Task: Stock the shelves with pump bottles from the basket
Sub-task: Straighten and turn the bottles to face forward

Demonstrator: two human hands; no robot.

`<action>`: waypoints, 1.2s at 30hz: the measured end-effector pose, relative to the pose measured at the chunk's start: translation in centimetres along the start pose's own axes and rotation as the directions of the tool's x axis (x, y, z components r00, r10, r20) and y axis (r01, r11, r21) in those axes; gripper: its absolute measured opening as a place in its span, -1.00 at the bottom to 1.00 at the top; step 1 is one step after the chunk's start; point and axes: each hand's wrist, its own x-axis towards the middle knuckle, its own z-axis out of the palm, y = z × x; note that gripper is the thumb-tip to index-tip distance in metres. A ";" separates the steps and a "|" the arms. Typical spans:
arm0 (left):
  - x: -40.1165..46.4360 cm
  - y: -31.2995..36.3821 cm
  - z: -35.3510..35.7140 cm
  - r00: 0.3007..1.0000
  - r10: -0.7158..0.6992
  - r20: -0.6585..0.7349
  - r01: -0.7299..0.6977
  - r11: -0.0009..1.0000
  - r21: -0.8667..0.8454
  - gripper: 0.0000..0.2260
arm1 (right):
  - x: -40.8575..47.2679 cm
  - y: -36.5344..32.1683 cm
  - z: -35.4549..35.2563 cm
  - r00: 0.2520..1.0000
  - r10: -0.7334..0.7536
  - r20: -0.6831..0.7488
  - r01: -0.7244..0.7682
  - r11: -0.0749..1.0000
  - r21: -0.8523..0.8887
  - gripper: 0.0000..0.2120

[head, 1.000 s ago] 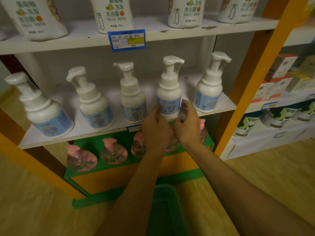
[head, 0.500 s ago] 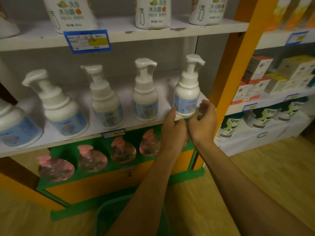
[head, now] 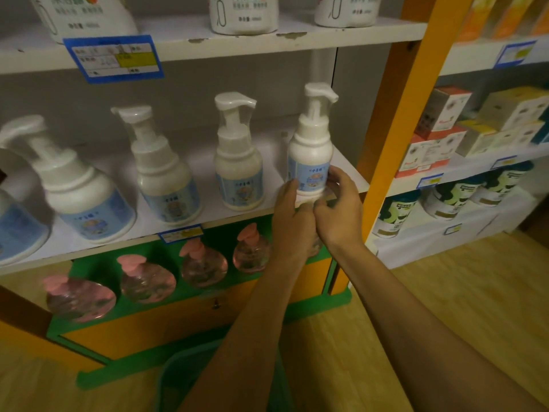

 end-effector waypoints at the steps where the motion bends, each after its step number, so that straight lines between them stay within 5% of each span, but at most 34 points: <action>1: 0.0 0.0 -0.1 1.000 0.000 0.010 0.000 1.000 -0.018 -0.48 | 0.0 0.0 0.0 1.000 -0.001 -0.001 0.001 1.000 -0.002 -0.48; 14: -3.2 2.7 -3.9 0.998 -0.052 0.031 0.053 0.998 -0.031 -0.54 | -2.5 -3.1 0.6 0.983 0.060 -0.171 -0.071 0.996 -0.057 -0.57; 20: -5.6 3.6 -7.3 0.973 -0.009 -0.230 -0.029 0.987 -0.161 -0.73 | -6.4 -8.6 2.3 0.978 -0.082 -0.192 0.090 0.995 0.035 -0.58; 28: -8.6 8.5 -19.8 0.750 0.269 -0.604 -0.331 0.944 0.010 -0.72 | -12.1 -18.6 8.5 0.939 -0.339 -0.064 0.345 0.914 0.213 -0.57; 36: -8.9 13.5 -32.8 0.615 0.364 -0.700 -0.400 0.909 0.121 -0.70 | -16.0 -28.7 15.9 0.900 -0.419 0.118 0.357 0.866 0.350 -0.55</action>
